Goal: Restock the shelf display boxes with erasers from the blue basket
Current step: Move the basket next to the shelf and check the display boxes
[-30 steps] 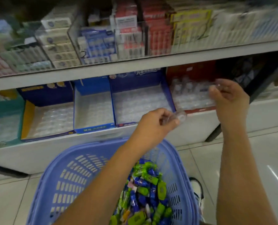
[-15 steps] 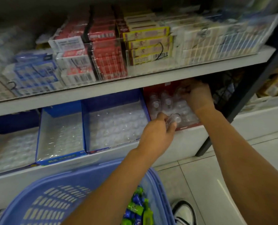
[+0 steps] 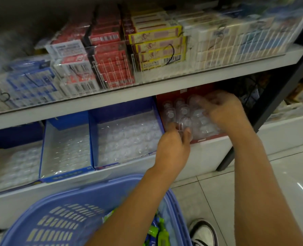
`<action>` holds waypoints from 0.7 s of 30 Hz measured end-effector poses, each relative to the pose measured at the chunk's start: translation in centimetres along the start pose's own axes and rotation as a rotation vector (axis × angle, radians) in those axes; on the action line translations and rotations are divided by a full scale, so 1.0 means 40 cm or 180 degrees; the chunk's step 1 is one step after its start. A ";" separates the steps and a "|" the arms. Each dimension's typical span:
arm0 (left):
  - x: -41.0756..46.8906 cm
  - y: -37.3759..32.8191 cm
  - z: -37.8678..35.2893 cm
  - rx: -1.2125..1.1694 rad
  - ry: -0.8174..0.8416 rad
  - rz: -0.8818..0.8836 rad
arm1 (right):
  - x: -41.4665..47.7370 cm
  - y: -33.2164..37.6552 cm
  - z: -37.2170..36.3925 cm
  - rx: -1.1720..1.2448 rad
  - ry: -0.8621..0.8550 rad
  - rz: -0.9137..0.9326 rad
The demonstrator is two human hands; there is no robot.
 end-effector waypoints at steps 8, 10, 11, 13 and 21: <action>-0.018 -0.007 -0.009 -0.0061 -0.0094 0.0007 | -0.079 0.019 -0.025 -0.0337 0.1048 -0.0069; -0.023 -0.009 -0.015 -0.0018 0.0026 -0.0049 | -0.068 0.000 -0.018 -0.0344 0.0789 0.0016; -0.029 -0.008 -0.020 0.0082 0.0102 -0.0142 | -0.063 -0.010 -0.013 -0.0305 0.0541 0.0077; -0.044 -0.007 -0.034 0.0460 0.0300 -0.0442 | -0.051 -0.024 -0.004 -0.0198 -0.0042 0.0264; -0.056 0.007 -0.046 0.0967 0.0648 -0.0696 | 0.026 -0.051 -0.031 -0.0755 -0.0466 0.0458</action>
Point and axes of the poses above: each hand's wrist, its own x-axis towards the middle knuckle, its own z-axis out of the back of the hand, y = z × x, the point moved 3 cm from there along x, towards the middle knuckle, and after that the axes turned 1 degree about -y, right-handed, at the moved point
